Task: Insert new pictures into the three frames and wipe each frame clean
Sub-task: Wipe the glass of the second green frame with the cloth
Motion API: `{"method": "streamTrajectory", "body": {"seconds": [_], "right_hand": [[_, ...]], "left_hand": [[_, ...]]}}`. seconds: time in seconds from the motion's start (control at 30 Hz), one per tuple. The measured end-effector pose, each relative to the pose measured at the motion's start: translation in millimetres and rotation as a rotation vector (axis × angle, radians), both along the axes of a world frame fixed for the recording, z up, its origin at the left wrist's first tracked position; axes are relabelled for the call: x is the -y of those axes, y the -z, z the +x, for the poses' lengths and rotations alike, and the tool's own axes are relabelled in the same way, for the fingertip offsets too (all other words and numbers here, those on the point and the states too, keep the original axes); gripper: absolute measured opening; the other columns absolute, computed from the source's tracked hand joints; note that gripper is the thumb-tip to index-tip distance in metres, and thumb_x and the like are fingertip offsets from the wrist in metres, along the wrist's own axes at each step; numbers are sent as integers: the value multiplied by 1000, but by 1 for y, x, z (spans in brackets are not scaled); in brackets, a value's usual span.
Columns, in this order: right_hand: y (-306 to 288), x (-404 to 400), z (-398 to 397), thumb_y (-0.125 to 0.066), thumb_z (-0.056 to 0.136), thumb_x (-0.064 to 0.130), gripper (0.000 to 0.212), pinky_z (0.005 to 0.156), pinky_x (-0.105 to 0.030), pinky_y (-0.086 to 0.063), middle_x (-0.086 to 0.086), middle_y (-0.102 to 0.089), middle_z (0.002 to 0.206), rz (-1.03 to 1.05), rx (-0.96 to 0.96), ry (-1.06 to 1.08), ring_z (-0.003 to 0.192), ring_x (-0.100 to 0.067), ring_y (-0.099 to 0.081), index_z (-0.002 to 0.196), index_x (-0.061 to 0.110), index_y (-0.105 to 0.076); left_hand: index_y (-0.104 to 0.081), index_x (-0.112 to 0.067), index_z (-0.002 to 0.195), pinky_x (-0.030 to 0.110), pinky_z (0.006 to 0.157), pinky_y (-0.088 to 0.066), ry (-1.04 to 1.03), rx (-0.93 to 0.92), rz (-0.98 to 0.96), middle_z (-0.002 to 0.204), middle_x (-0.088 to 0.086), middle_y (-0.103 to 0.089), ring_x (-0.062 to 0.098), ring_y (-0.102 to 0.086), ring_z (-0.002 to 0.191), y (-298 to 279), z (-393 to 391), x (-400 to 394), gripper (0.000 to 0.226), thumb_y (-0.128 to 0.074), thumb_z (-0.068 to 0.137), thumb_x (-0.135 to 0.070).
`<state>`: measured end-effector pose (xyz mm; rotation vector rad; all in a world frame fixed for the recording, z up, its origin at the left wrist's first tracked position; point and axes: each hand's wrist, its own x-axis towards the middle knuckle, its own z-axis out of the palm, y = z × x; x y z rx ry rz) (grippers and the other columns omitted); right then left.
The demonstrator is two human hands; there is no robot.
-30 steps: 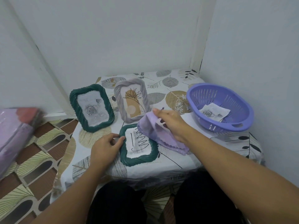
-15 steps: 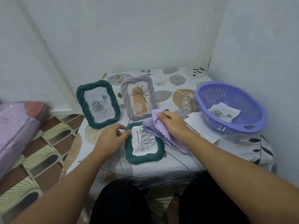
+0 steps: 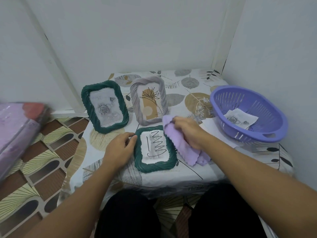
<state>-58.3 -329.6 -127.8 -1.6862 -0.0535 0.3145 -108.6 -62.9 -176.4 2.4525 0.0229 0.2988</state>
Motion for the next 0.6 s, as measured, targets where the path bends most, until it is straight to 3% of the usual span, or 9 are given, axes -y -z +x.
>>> {"method": "streamTrajectory", "body": {"seconds": [0.07,0.13,0.23,0.3,0.43,0.6], "right_hand": [[-3,-5,-6,-62,98,18,20,71,-24,-43,4,-67,86,-313,151,-204,76,-11,-56,84,23,-75],[-3,-10,-6,-69,95,24,10,78,-25,-46,8,-72,90,-490,269,-329,78,-7,-60,93,21,-78],[-1,-18,2,-76,88,25,3,81,-24,-48,13,-74,89,-539,353,-230,83,0,-64,86,25,-79],[1,-24,7,-78,85,29,6,80,-30,-52,13,-72,83,-608,424,-185,82,-3,-65,81,26,-76],[5,-30,11,-77,85,42,14,78,-37,-51,13,-64,88,-790,592,-273,85,-8,-59,80,30,-72],[13,-34,9,-68,90,55,22,98,-35,-35,8,-48,112,-788,604,-412,114,-14,-43,106,43,-77]], "left_hand": [[-70,-30,116,36,82,-51,-2,1,3,101,-12,-69,9,-59,90,0,0,0,30,-50,102,-48],[-70,-32,114,35,79,-50,-9,-2,6,97,-13,-67,8,-59,88,0,0,1,30,-50,101,-50],[-69,-32,113,35,78,-50,-11,-3,16,95,-14,-67,8,-59,87,-1,0,2,31,-49,100,-52],[-69,-31,113,35,77,-49,-11,-1,28,94,-13,-66,9,-59,87,0,0,1,32,-49,100,-52],[-67,-33,117,34,73,-48,-14,0,54,87,-13,-63,9,-57,82,0,1,1,34,-53,98,-56],[-67,-36,127,34,72,-49,5,15,43,83,-13,-60,8,-56,80,3,1,-1,40,-57,95,-58]]}}
